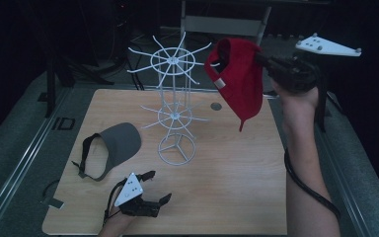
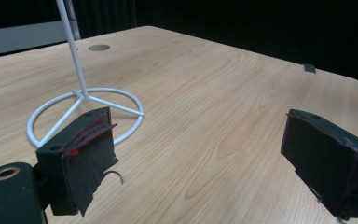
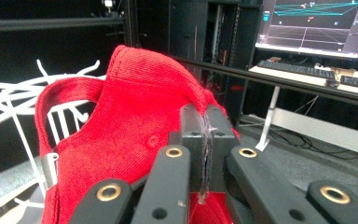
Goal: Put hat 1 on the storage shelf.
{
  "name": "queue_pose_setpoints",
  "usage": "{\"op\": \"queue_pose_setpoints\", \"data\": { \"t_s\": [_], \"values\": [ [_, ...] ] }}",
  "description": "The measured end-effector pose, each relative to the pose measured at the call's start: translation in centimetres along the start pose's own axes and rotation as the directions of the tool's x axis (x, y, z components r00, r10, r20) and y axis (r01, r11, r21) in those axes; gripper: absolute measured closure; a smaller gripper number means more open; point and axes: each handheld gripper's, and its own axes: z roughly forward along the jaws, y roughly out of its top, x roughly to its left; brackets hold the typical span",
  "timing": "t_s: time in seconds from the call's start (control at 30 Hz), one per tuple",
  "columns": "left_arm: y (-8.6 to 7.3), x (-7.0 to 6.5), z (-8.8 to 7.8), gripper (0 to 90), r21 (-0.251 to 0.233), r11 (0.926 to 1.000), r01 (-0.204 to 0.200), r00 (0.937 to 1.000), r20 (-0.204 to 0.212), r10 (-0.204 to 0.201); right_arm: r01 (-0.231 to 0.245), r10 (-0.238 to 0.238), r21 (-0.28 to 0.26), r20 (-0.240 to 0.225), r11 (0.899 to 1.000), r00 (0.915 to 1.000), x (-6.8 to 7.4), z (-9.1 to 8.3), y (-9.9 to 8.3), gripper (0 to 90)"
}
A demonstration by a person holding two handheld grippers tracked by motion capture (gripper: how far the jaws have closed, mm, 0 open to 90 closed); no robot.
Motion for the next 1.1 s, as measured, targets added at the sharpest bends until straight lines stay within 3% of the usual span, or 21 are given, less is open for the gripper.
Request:
{"op": "queue_pose_setpoints", "data": {
  "t_s": [0.3,0.77,1.1],
  "values": [
    [0.0,0.0,-0.1,10.4,-0.007,1.0000,0.005,1.0000,-0.006,-0.005,0.016,-0.016,0.026,-0.008,1.000,0.9998,0.2,0.3,-1.8,88.7],
    [-0.2,0.0,-0.2,10.7,-0.013,0.9999,0.005,0.9999,-0.009,-0.005,0.024,-0.020,0.064,-0.065,0.998,0.9977,0.6,0.4,-4.6,88.2],
    [-0.4,0.2,-0.3,11.0,-0.012,0.9998,0.013,0.9999,-0.008,-0.013,0.005,0.003,0.080,-0.103,0.997,0.9947,0.3,0.7,-5.7,77.9]
  ]
}}
